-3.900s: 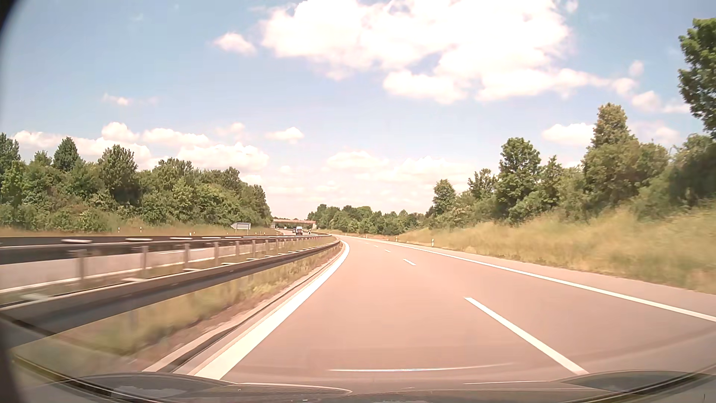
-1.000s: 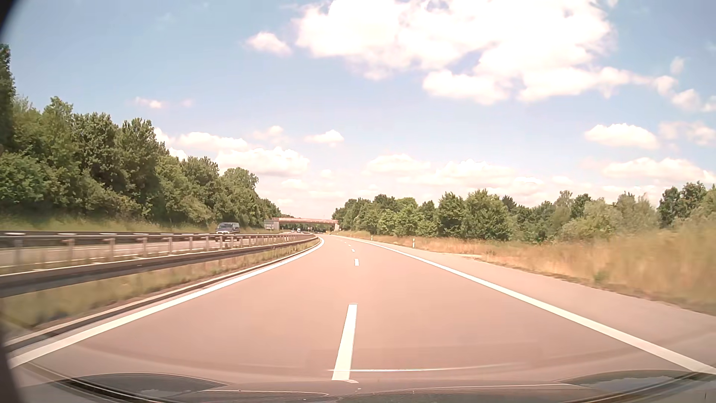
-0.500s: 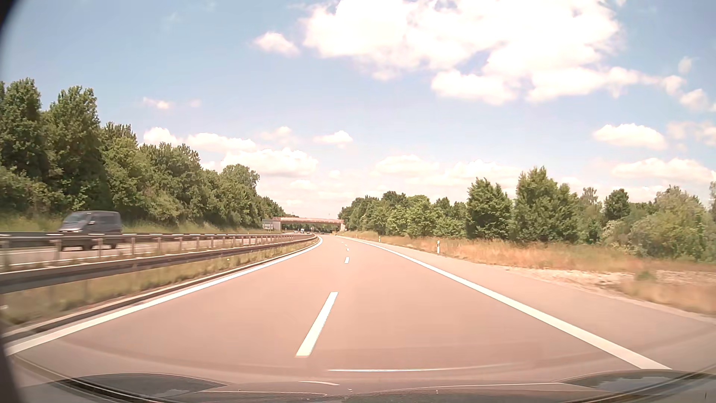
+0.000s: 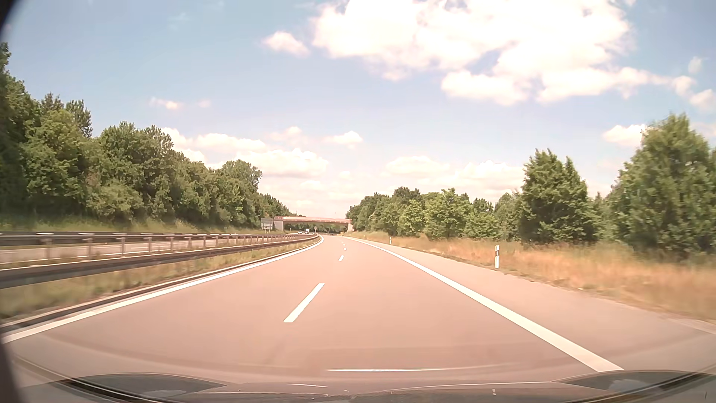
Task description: Follow the waypoints while adhering to traffic rules and regulations
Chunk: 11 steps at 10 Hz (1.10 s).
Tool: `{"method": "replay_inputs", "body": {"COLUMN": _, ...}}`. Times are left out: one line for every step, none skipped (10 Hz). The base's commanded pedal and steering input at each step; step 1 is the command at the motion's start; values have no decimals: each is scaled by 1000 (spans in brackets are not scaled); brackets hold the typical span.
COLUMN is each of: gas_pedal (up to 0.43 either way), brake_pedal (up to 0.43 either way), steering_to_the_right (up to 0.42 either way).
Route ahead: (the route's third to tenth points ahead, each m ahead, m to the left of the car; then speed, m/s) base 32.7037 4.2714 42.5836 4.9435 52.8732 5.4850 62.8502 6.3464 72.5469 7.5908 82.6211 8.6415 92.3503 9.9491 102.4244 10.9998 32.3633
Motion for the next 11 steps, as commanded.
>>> {"method": "replay_inputs", "body": {"gas_pedal": 398, "brake_pedal": 12, "steering_to_the_right": -13}}
{"method": "replay_inputs", "body": {"gas_pedal": 398, "brake_pedal": 12, "steering_to_the_right": -13}}
{"method": "replay_inputs", "body": {"gas_pedal": 398, "brake_pedal": 12, "steering_to_the_right": -14}}
{"method": "replay_inputs", "body": {"gas_pedal": 398, "brake_pedal": 12, "steering_to_the_right": -14}}
{"method": "replay_inputs", "body": {"gas_pedal": 398, "brake_pedal": 12, "steering_to_the_right": -14}}
{"method": "replay_inputs", "body": {"gas_pedal": 398, "brake_pedal": 12, "steering_to_the_right": -14}}
{"method": "replay_inputs", "body": {"gas_pedal": 398, "brake_pedal": 12, "steering_to_the_right": -14}}
{"method": "replay_inputs", "body": {"gas_pedal": 398, "brake_pedal": 12, "steering_to_the_right": -14}}
{"method": "replay_inputs", "body": {"gas_pedal": 390, "brake_pedal": 12, "steering_to_the_right": -14}}
{"method": "replay_inputs", "body": {"gas_pedal": 370, "brake_pedal": 12, "steering_to_the_right": -14}}
{"method": "replay_inputs", "body": {"gas_pedal": 350, "brake_pedal": 12, "steering_to_the_right": -12}}
